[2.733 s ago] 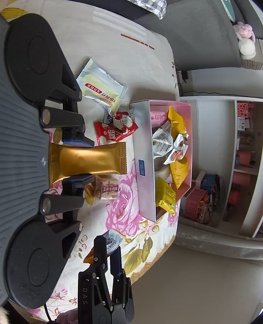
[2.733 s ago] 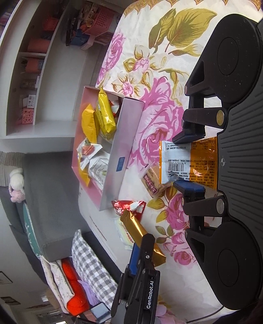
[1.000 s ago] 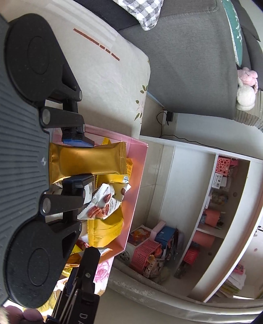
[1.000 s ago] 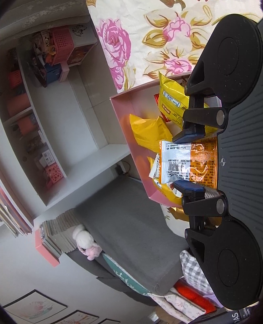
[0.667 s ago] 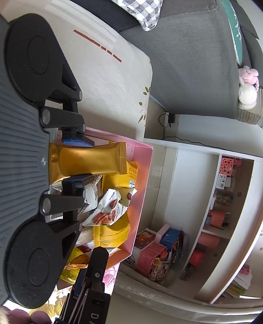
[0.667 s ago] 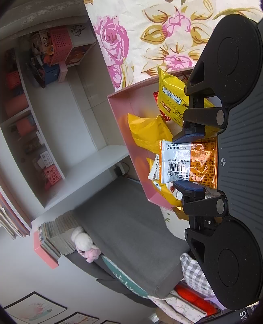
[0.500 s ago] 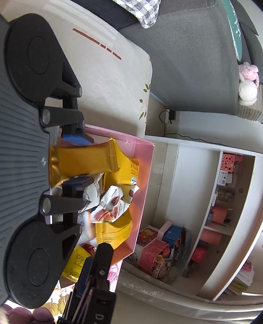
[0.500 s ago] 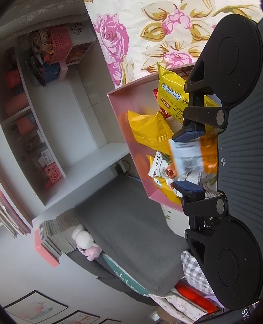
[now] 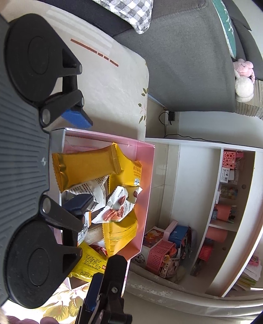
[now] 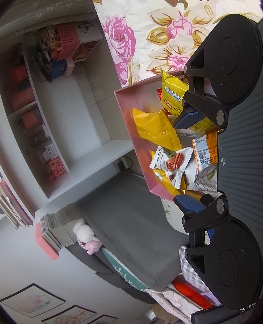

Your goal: Organize snacks

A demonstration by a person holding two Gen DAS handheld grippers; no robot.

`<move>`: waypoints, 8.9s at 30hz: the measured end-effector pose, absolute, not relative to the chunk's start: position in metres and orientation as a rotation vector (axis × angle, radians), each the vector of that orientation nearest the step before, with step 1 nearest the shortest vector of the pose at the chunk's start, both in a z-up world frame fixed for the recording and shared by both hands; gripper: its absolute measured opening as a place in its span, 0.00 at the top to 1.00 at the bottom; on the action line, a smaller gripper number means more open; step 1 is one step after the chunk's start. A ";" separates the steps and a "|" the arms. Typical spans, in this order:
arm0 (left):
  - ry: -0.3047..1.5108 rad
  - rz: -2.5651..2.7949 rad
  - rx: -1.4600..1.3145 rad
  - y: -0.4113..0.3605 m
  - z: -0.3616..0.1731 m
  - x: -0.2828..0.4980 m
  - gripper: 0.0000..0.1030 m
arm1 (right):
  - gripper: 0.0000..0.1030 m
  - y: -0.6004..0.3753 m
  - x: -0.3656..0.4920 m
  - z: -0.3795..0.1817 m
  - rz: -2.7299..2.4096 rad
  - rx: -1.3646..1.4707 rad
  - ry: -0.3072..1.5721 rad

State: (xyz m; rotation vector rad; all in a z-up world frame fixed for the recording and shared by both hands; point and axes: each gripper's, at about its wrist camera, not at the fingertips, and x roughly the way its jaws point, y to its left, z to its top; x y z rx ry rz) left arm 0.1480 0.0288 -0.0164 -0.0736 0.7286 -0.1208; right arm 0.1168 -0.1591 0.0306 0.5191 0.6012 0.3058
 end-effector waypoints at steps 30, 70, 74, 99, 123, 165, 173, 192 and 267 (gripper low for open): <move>0.792 -0.207 0.161 0.082 -0.038 0.094 0.02 | 0.04 -0.145 0.047 0.015 0.344 0.090 0.640; 0.859 -0.347 0.162 0.079 -0.060 0.109 0.40 | 0.00 -0.076 0.043 -0.040 0.458 -0.230 0.666; 0.868 -0.342 0.164 0.076 -0.058 0.109 0.51 | 0.02 -0.072 0.040 -0.039 0.458 -0.259 0.647; 0.915 -0.250 0.089 0.089 -0.048 0.112 0.57 | 0.78 -0.079 0.052 -0.024 0.473 -0.120 0.704; 0.941 -0.265 0.115 0.076 -0.045 0.100 0.57 | 0.33 -0.091 0.039 -0.014 0.498 -0.077 0.828; 0.796 -0.298 0.012 0.047 0.002 0.100 0.57 | 0.62 -0.124 0.064 0.027 0.369 0.096 0.696; 0.742 -0.323 -0.017 0.023 0.004 0.113 0.57 | 0.61 -0.152 0.087 0.028 0.314 0.199 0.651; 0.652 -0.283 -0.080 -0.008 -0.018 0.148 0.57 | 0.61 -0.191 0.120 0.020 0.287 0.390 0.613; 0.885 -0.244 0.174 0.108 -0.056 0.111 0.08 | 0.34 -0.058 0.076 -0.022 0.440 0.179 0.783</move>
